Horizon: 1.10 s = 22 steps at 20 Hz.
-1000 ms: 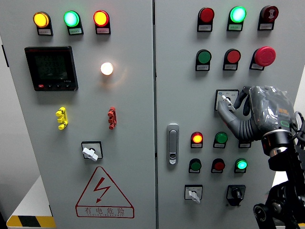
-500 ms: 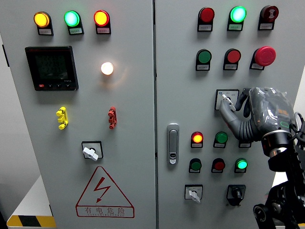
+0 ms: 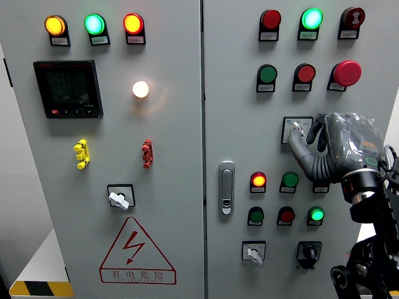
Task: Rotate and turn off gray switch
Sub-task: 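Twist the right hand to rotate the gray switch knob, then open the right hand fingers to release the switch knob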
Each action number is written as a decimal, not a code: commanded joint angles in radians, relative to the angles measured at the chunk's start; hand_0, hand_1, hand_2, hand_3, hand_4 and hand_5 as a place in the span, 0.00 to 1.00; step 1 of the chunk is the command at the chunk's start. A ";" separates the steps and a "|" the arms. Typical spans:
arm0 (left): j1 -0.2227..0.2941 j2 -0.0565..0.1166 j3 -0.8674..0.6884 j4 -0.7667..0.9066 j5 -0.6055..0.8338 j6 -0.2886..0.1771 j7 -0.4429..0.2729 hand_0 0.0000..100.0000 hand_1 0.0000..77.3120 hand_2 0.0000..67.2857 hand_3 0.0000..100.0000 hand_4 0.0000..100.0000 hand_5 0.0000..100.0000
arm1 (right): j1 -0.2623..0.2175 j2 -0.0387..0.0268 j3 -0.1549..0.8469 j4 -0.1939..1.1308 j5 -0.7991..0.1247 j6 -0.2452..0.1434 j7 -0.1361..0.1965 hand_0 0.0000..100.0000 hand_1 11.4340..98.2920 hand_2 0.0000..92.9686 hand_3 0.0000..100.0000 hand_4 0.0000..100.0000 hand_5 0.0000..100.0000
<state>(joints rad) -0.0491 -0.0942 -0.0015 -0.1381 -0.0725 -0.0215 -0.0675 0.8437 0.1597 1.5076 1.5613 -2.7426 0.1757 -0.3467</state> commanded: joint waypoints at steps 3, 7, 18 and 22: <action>0.000 -0.001 0.000 0.000 0.000 0.000 0.000 0.00 0.00 0.20 0.18 0.10 0.12 | 0.000 -0.0002 -0.003 0.000 0.000 0.001 -0.002 0.66 0.20 0.76 0.89 0.99 1.00; 0.000 -0.001 0.000 0.000 0.000 0.000 0.000 0.00 0.00 0.20 0.18 0.09 0.12 | -0.003 -0.0002 -0.003 0.002 0.000 -0.001 -0.003 0.67 0.20 0.77 0.89 0.99 1.00; 0.000 -0.001 0.000 0.000 0.000 0.000 0.000 0.00 0.00 0.20 0.18 0.10 0.12 | -0.055 0.0029 0.003 0.084 0.009 -0.042 0.021 0.70 0.13 0.64 0.89 0.86 1.00; 0.000 0.001 0.000 0.000 0.000 0.000 0.000 0.00 0.00 0.20 0.18 0.10 0.12 | -0.090 0.0014 0.011 0.141 0.004 -0.042 0.093 0.66 0.15 0.61 0.89 0.76 0.99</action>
<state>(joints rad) -0.0491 -0.0944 -0.0016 -0.1381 -0.0723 -0.0215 -0.0675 0.7693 0.1619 1.5164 1.6774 -2.7350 0.1335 -0.2834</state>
